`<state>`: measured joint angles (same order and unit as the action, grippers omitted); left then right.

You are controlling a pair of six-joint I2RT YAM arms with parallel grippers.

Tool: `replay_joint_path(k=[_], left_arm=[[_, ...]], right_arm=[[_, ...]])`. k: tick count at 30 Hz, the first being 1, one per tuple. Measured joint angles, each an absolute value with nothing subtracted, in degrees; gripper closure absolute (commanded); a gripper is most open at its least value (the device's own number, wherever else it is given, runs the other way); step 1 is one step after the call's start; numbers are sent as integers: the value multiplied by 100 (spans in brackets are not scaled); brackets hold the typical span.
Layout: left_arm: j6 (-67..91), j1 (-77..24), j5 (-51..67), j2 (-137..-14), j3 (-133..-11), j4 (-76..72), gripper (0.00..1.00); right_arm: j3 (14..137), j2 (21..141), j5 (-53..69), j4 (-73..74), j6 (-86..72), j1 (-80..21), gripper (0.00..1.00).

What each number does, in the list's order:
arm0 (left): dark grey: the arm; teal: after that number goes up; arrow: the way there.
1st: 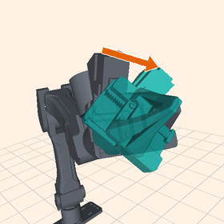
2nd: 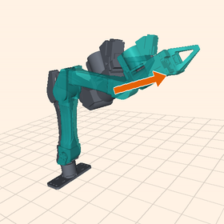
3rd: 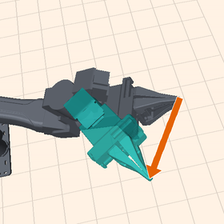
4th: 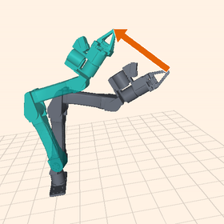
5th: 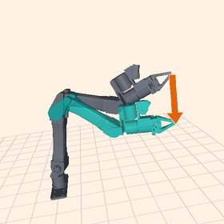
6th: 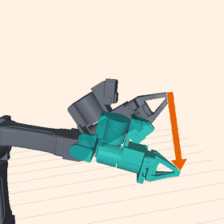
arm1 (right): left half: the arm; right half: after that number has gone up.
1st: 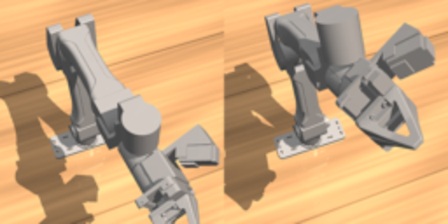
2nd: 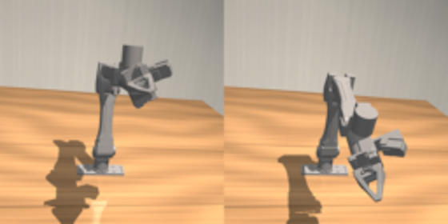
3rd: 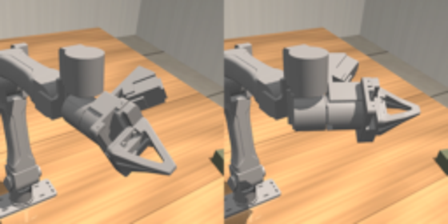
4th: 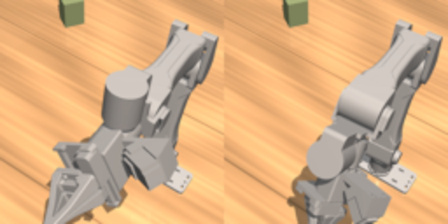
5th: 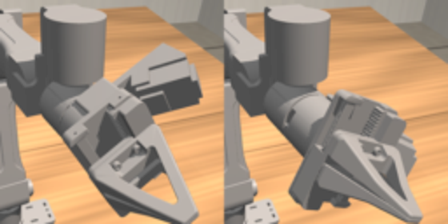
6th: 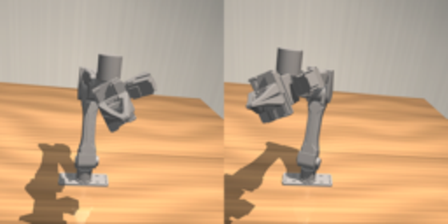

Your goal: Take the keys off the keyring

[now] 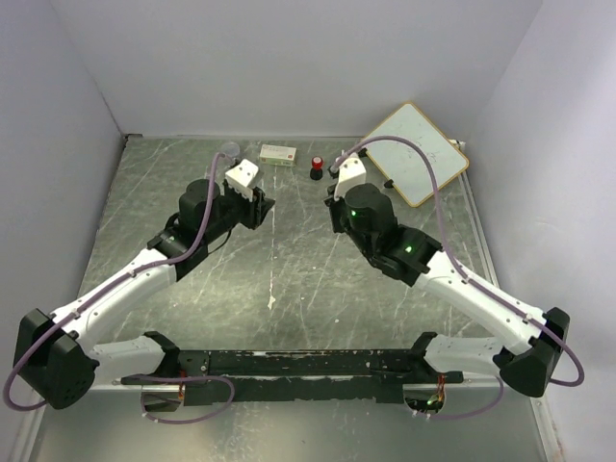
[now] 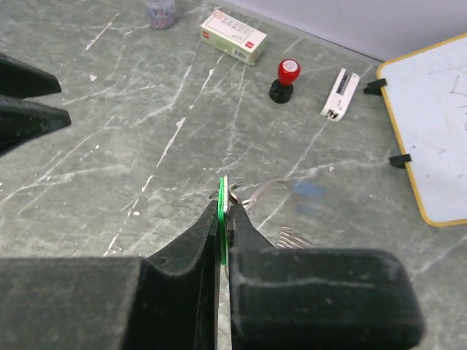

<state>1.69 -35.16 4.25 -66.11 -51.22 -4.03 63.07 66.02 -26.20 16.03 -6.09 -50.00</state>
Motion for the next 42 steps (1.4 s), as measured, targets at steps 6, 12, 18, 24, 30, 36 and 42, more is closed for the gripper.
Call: replay_joint_path(k=[6,12,18,24,30,36,42], left_arm=[[134,-3516,631,-6611,-4836,-908,53],[104,-3516,1037,-6639,-4635,-1485,53],[106,-3516,1341,-6729,-4628,-1876,53],[113,-3516,1559,-6648,-4611,-2058,53],[202,-3516,1870,-6571,-4563,-2285,51],[375,-3516,2338,-6571,-4434,-2561,47],[591,-3516,2816,-6565,-4248,-3197,47]], right_arm=[[7067,6729,-3000,2453,-489,-5151,100],[7677,7185,-3374,3098,-360,-5417,100],[8152,7550,-3437,3828,-360,-5572,100],[8702,7575,-3301,4348,-357,-5649,100],[9070,7697,-3308,4700,-331,-5760,100],[9120,7935,-3430,4934,-290,-5940,100],[9288,8097,-3579,5172,-274,-6086,100]])
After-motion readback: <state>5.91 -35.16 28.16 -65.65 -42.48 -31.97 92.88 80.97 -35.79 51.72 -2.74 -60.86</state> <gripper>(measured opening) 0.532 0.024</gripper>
